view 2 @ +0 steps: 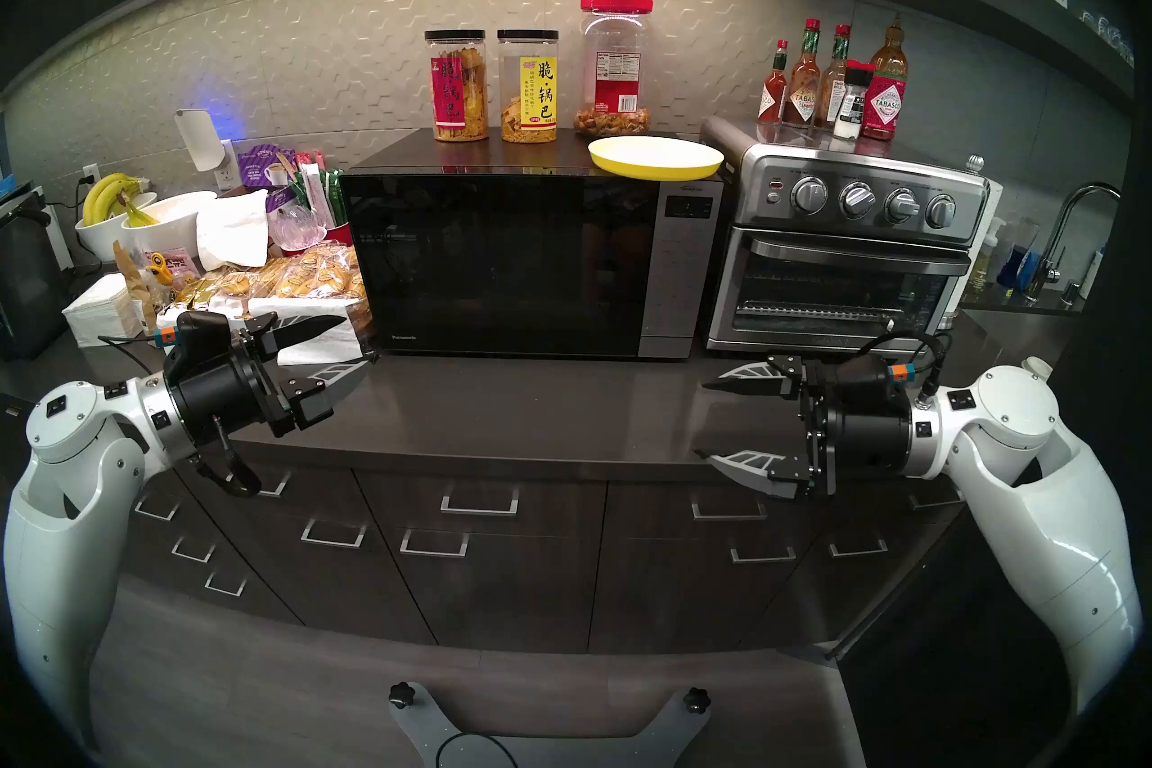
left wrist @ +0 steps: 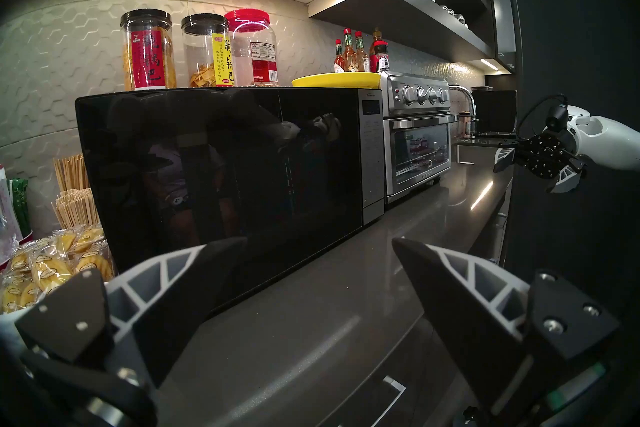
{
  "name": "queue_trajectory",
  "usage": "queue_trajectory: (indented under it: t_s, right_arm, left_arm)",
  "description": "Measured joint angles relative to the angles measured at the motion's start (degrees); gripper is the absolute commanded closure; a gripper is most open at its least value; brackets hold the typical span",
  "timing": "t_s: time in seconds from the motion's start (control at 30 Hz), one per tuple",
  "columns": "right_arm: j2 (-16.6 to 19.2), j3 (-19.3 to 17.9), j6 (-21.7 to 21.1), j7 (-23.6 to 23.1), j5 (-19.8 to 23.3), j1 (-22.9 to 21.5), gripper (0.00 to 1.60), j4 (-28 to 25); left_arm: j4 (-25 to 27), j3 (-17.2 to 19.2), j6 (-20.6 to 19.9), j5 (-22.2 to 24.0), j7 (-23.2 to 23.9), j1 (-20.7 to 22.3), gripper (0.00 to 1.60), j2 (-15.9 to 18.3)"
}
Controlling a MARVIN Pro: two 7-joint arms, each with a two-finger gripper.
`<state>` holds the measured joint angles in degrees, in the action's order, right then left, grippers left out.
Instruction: Open the microwave, put the plate inside, and close the door
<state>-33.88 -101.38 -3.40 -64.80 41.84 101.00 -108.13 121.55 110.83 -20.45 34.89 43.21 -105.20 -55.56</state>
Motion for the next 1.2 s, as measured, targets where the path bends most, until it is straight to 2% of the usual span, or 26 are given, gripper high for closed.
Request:
queue_trajectory:
  t_s: [1.2]
  right_arm:
    - [0.0, 0.02, 0.0, 0.0, -0.03, 0.04, 0.0, 0.02]
  left_arm:
    - [-0.03, -0.03, 0.0, 0.0, -0.02, 0.0, 0.0, -0.03]
